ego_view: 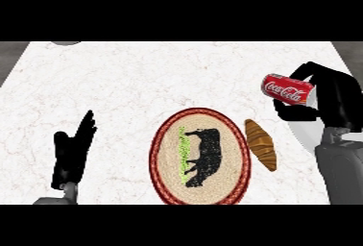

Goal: Pick the can from the placemat and place it in the plate

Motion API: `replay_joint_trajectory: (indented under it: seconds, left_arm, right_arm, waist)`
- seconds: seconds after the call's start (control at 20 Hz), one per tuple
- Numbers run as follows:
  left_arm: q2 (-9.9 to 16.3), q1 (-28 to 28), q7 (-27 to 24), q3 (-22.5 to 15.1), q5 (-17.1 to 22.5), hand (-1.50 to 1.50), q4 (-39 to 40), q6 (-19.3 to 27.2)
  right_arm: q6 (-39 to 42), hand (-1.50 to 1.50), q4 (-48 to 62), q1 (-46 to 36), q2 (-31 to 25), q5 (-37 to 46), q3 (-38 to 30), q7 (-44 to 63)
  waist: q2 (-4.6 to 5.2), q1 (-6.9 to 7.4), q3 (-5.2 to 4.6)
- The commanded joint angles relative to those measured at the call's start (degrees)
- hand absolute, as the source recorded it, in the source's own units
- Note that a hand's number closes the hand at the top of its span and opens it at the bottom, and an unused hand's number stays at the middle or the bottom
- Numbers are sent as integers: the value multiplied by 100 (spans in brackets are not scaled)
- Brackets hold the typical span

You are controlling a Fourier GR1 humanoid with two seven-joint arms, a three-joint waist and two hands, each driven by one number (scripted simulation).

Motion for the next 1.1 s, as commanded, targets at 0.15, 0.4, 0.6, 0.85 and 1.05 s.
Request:
replay_joint_trajectory:
  seconds: [0.15, 0.4, 0.6, 0.85, 1.05]
  left_arm:
    - [24, -114, -34, 145, 10, 0, 92, -185]
    - [-148, 50, 68, -32, -298, 0, -200, -61]
    - [-190, -158, 143, 59, -239, 0, -136, -96]
    - [-289, -230, 147, 51, -345, 0, -106, -123]
    - [-13, -148, -262, 405, -35, 0, 197, -464]
  right_arm:
    - [16, 150, -818, 319, 3, 310, -394, 928]
    - [-54, 150, -38, 13, -543, -210, -1158, 394]
    - [-222, 150, 759, 119, -895, -538, -1652, -118]
    - [-290, 150, 1708, -110, -1194, -654, -1766, -529]
    - [-156, 150, 3005, -366, -1526, -739, -1928, -928]
  waist:
    - [35, 97, 0]
    - [40, 131, 2]
    - [45, 128, 3]
    - [45, 137, 3]
    - [66, 181, 4]
